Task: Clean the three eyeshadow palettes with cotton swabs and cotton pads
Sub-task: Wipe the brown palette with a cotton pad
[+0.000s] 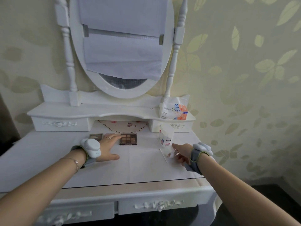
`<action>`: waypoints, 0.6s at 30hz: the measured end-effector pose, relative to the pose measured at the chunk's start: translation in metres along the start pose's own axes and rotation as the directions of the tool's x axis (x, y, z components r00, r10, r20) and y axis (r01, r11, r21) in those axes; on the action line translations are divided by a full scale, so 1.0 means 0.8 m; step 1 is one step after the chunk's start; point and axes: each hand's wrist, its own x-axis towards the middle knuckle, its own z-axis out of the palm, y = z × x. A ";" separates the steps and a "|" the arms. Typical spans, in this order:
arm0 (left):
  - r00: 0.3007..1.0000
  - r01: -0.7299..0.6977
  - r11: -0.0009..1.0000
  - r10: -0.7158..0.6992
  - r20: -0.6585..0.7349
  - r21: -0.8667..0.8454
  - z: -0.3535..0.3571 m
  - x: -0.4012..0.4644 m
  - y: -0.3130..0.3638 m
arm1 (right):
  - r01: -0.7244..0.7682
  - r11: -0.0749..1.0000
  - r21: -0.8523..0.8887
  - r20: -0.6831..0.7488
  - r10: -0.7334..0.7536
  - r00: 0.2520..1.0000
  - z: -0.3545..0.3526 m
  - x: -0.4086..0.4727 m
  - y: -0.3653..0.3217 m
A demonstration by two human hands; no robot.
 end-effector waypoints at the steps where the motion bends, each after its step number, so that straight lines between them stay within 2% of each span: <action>1: 1.000 0.002 1.000 -0.002 -0.005 0.007 0.000 -0.002 0.000 | 0.022 1.000 -0.017 -0.011 -0.023 1.000 0.000 0.000 0.000; 10: 0.999 0.046 0.999 -0.046 0.005 0.005 0.006 -0.010 -0.010 | 0.166 0.980 -0.109 -0.072 -0.174 0.982 0.005 -0.003 -0.004; 12: 0.999 0.038 0.999 -0.038 0.006 0.006 0.006 -0.009 -0.012 | 0.212 0.941 -0.265 -0.144 -0.256 0.956 0.002 -0.001 -0.006; 14: 0.999 0.046 0.999 -0.046 -0.002 0.013 0.006 -0.005 -0.015 | 0.254 0.846 -0.469 -0.182 -0.374 0.909 -0.003 -0.002 -0.012; 18: 0.992 0.120 0.993 -0.120 -0.046 0.006 0.002 0.005 -0.028 | 0.344 0.735 -0.585 -0.001 -0.424 0.906 0.004 -0.017 -0.034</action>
